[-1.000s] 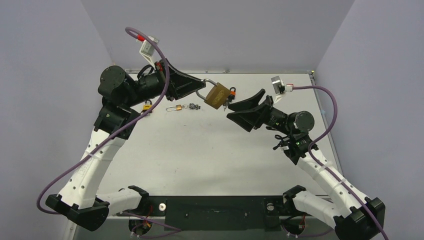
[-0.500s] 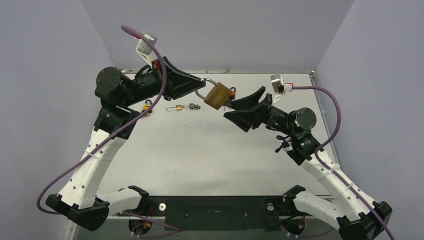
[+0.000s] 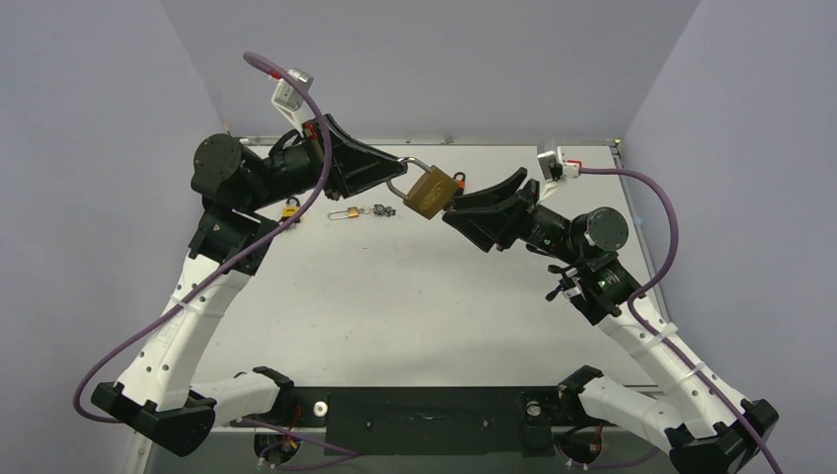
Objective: Lock with the key
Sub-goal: Lock the lock.
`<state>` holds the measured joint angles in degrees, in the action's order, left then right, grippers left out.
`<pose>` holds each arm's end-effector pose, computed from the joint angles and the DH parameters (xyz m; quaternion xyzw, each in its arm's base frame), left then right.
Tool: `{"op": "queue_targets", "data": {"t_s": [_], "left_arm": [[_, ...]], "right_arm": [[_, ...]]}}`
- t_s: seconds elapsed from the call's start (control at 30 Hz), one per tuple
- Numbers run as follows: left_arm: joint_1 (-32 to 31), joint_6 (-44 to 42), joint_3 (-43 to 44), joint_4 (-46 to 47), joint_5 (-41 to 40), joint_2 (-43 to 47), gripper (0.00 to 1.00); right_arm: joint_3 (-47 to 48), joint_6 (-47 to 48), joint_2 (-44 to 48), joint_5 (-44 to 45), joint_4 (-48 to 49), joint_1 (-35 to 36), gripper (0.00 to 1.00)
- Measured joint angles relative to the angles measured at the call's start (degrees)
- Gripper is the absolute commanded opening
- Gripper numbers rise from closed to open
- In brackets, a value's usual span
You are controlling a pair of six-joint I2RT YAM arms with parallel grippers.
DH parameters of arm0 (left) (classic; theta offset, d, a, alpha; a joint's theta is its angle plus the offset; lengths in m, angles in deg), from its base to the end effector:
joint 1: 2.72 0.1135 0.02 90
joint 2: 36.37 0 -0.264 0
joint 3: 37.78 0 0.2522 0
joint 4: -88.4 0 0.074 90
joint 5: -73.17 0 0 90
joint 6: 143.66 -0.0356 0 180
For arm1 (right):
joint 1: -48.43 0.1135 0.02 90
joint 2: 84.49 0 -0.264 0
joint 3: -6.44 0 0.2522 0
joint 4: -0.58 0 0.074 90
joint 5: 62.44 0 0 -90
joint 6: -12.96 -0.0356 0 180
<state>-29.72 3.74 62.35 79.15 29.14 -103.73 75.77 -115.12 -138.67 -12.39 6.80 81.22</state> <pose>0.1853 -0.1231 0.5331 0.1829 0.5726 -0.6758 0.4266 0.1585 0.1293 0.4304 -0.2574 0.5423 0.6070 0.5208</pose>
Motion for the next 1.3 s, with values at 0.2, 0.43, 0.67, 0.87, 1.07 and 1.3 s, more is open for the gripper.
{"op": "queue_targets", "data": {"t_s": [0.2, 0.43, 0.67, 0.87, 1.07, 1.3], "left_arm": [[0.0, 0.5, -0.7, 0.5, 0.3, 0.0, 0.0], [0.0, 0.8, -1.2, 1.0, 0.7, 0.0, 0.0], [0.7, 0.5, -1.4, 1.1, 0.7, -0.1, 0.0], [1.6, 0.7, -1.4, 0.9, 1.7, -0.5, 0.0], [4.0, 1.9, -1.4, 2.9, 2.0, -0.7, 0.0], [4.1, -0.4, -2.5, 2.4, -0.2, -0.3, 0.0]], "right_arm": [[1.0, 0.8, -0.2, 0.2, -1.1, 1.0, 0.25], [1.8, 2.1, -0.4, 0.6, -2.7, 1.4, 0.0], [1.5, 2.4, 0.1, 0.0, -2.9, 1.7, 0.0], [-1.6, 2.3, 2.3, -0.8, -2.1, 0.9, 0.0], [-6.2, 2.6, 4.0, -1.4, -4.2, -0.2, 0.0], [-9.9, 4.5, 5.6, 3.2, -12.3, -0.9, 0.0]]}}
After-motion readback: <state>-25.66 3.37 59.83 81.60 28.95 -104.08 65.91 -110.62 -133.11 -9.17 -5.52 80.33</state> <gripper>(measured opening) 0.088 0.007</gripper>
